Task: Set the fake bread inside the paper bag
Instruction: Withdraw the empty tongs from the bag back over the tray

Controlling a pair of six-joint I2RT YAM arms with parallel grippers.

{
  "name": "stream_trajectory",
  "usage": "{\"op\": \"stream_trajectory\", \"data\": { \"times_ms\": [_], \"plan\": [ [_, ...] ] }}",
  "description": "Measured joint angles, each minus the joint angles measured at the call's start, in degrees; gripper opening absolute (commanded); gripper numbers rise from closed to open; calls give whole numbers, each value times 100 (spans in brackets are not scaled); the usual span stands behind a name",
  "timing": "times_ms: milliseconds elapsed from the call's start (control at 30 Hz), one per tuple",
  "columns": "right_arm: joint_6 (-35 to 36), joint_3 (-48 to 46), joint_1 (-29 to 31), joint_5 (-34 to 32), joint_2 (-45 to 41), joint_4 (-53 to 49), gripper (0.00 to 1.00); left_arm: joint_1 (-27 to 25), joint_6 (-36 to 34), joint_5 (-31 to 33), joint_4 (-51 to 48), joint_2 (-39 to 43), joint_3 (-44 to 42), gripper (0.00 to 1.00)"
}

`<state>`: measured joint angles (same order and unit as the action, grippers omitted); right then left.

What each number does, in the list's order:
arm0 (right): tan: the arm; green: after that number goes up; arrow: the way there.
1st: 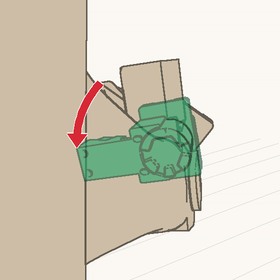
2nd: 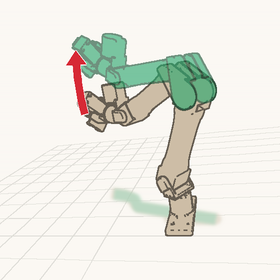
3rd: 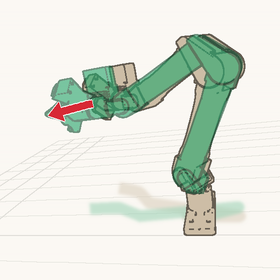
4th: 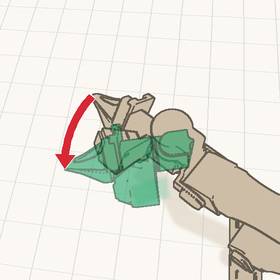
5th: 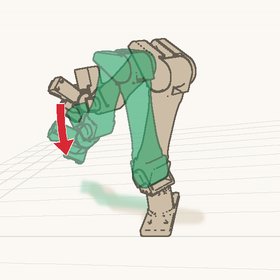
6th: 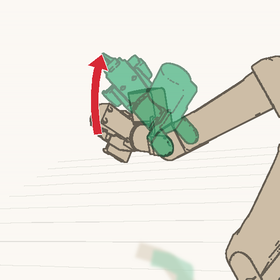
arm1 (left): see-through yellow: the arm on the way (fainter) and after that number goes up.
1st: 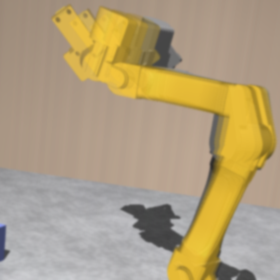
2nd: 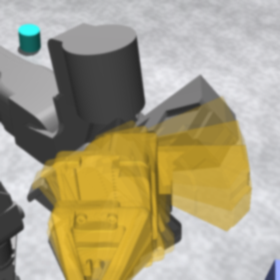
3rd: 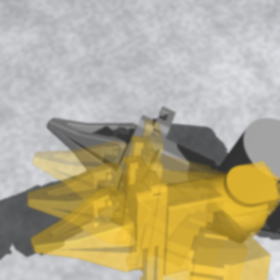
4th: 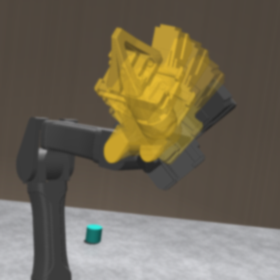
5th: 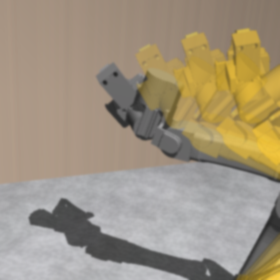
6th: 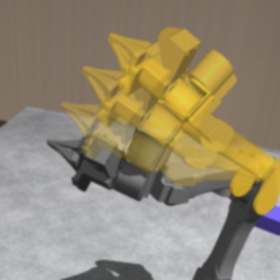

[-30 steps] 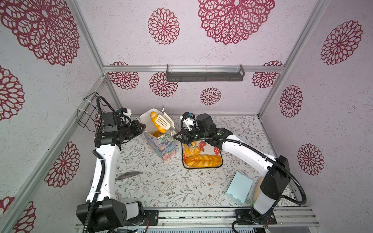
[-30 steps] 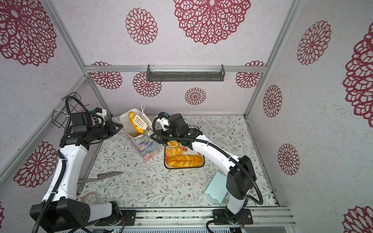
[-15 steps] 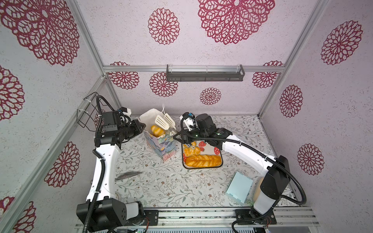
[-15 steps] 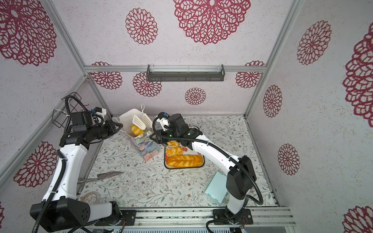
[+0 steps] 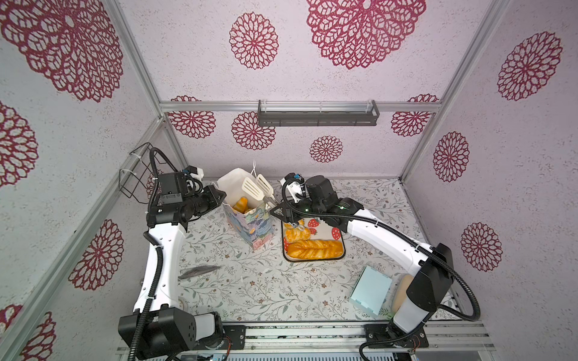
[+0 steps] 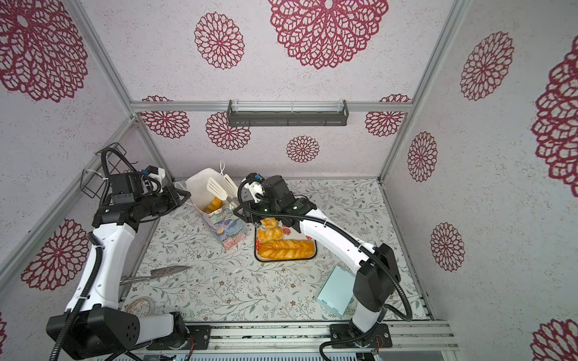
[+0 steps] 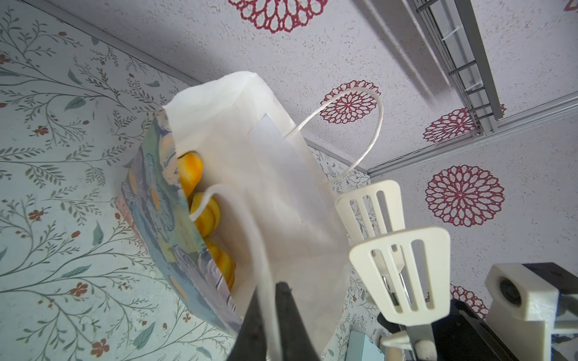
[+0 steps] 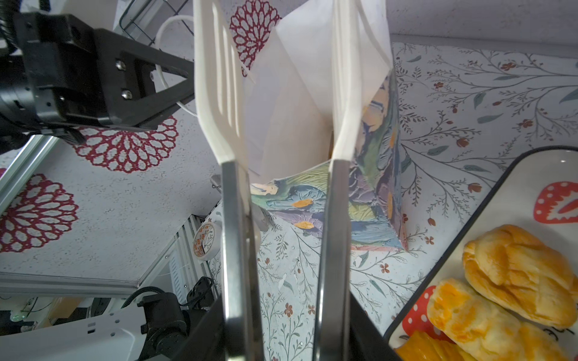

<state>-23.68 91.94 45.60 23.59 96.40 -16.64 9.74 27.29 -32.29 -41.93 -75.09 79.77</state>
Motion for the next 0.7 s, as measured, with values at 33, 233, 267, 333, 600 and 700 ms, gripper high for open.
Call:
{"op": "stream_trajectory", "data": {
  "times_ms": [33, 233, 267, 333, 600, 700],
  "plan": [
    [31, 0, 0, -50, -61, -57, 47, 0, 0, 0, 0, 0, 0, 11],
    [210, -17, -4, -304, -439, -223, 47, 0, 0, 2, 0, 2, 0, 11],
    [227, -55, -13, -352, -522, -232, 47, 0, 0, 2, -2, 0, 0, 11],
    [273, -140, -44, -422, -664, -271, 47, 0, 0, 2, -2, 0, 0, 11],
    [313, -684, -313, -595, -1113, -391, 47, 0, -2, 2, -2, 2, 0, 11],
    [310, -903, -466, -627, -1231, -409, 47, 0, 0, 2, -2, 2, 0, 11]
  ]
}}
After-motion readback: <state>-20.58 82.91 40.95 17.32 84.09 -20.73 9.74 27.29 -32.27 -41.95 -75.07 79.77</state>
